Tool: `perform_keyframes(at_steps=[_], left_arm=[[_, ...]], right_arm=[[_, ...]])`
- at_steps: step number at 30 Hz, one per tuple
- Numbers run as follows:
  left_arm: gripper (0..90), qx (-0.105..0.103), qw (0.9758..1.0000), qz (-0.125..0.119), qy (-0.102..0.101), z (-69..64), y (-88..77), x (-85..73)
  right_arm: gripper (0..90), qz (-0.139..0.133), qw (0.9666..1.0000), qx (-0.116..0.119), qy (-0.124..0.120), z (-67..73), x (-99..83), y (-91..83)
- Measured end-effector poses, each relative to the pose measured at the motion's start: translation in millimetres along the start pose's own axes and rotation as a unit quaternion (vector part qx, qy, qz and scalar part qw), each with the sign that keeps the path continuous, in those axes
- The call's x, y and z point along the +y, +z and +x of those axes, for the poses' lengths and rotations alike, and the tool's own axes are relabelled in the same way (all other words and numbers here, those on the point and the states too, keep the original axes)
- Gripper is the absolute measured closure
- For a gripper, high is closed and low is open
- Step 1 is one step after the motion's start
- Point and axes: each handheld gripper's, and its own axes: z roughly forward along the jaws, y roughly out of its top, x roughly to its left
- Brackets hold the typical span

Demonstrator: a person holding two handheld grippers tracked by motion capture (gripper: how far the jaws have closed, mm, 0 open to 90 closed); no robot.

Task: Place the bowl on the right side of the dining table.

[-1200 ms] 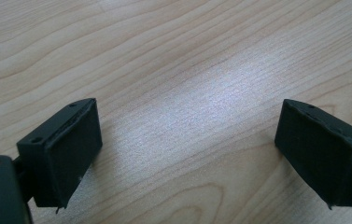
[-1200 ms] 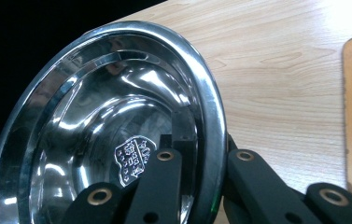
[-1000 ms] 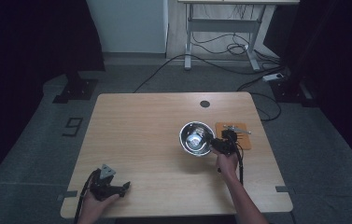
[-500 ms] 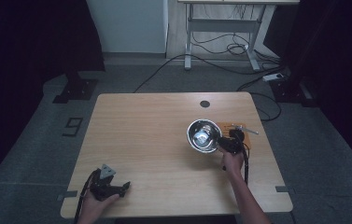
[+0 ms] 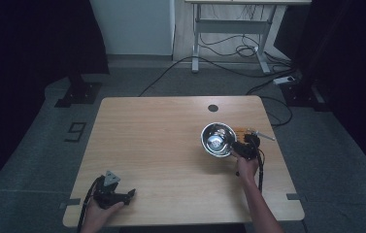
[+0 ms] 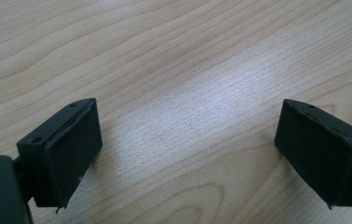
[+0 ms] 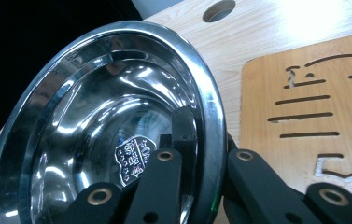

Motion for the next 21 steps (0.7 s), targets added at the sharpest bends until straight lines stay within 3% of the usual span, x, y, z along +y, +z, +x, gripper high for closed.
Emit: perform_keyframes(at_steps=[21], left_arm=[[7.0, 0.000, 1.0000, 0.000, 0.000, 0.0, 0.0, 0.0]], right_arm=[[86.9, -0.020, 0.9993, -0.024, 0.021, -18.6, 5.7, -5.1]])
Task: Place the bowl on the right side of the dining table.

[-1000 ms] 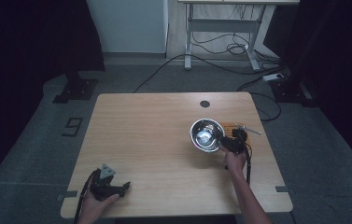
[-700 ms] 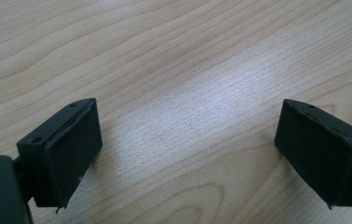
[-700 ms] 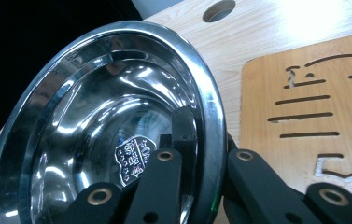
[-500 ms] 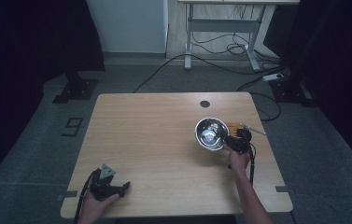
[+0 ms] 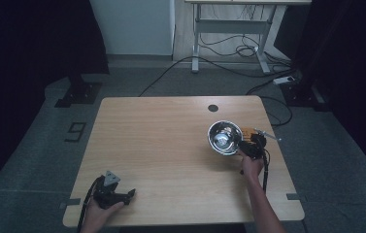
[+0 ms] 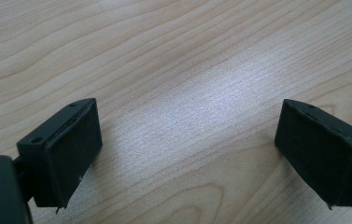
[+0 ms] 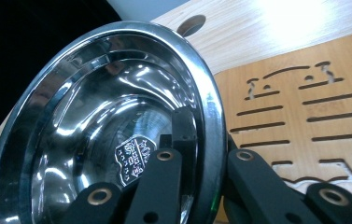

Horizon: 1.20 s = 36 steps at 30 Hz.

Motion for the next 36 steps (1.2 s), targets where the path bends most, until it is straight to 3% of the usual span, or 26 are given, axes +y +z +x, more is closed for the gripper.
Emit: perform_keyframes(at_steps=[18, 36], left_arm=[[7.0, 0.000, 1.0000, 0.000, 0.000, 0.0, 0.0, 0.0], [7.0, 0.000, 1.0000, 0.000, 0.000, 0.0, 0.0, 0.0]], right_arm=[[86.9, -0.008, 0.9997, -0.021, 0.005, -12.6, 5.4, 0.2], [86.8, -0.021, 0.9977, -0.061, 0.020, -35.4, 9.5, -1.9]])
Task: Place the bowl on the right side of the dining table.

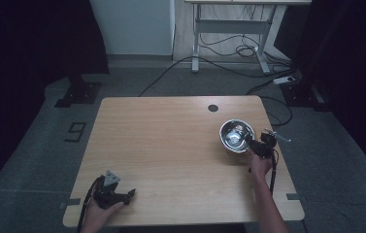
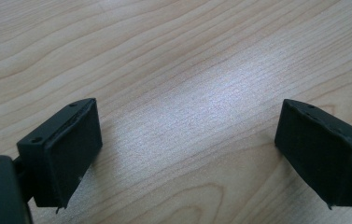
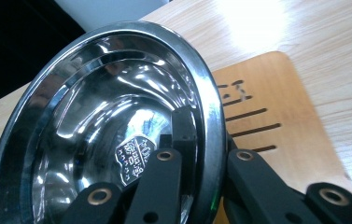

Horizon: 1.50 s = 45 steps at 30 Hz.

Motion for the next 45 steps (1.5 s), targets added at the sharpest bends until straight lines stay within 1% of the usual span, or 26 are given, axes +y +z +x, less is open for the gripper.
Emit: perform_keyframes(at_steps=[7, 15, 22, 30, 38, 45], left_arm=[[7.0, 0.000, 1.0000, 0.000, 0.000, 0.0, 0.0, 0.0], [7.0, 0.000, 1.0000, 0.000, 0.000, 0.0, 0.0, 0.0], [7.0, 0.000, 1.0000, 0.000, 0.000, 0.0, 0.0, 0.0], [7.1, 0.000, 1.0000, 0.000, 0.000, 0.0, 0.0, 0.0], [7.0, 0.000, 1.0000, 0.000, 0.000, 0.0, 0.0, 0.0], [7.0, 0.000, 1.0000, 0.000, 0.000, 0.0, 0.0, 0.0]], right_arm=[[86.8, -0.002, 0.9998, -0.015, 0.011, -10.7, 0.7, 1.5], [86.8, -0.004, 0.9996, -0.025, 0.012, -15.5, 2.1, 0.9], [86.8, -0.007, 0.9993, -0.031, 0.020, -21.3, 3.8, 0.3], [86.8, -0.009, 0.9990, -0.039, 0.022, -26.2, 4.8, 0.9], [86.7, -0.005, 0.9985, -0.049, 0.025, -30.6, 3.7, 8.7], [86.6, -0.003, 0.9982, -0.053, 0.027, -33.1, 2.8, 13.8]])
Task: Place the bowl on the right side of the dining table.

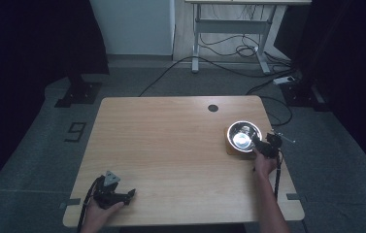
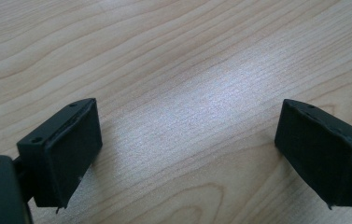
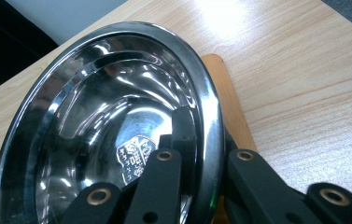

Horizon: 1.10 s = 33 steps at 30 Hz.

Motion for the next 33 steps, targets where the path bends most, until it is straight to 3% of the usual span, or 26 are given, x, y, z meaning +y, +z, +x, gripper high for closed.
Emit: perform_keyframes(at_steps=[24, 33], left_arm=[[7.0, 0.000, 1.0000, 0.000, 0.000, 0.0, 0.0, 0.0], [7.0, 0.000, 1.0000, 0.000, 0.000, 0.0, 0.0, 0.0]], right_arm=[[84.5, -0.010, 0.9999, 0.003, -0.007, -1.1, -0.5, 5.7], [73.1, -0.012, 0.9999, 0.000, -0.007, -2.5, -0.2, 6.2]])
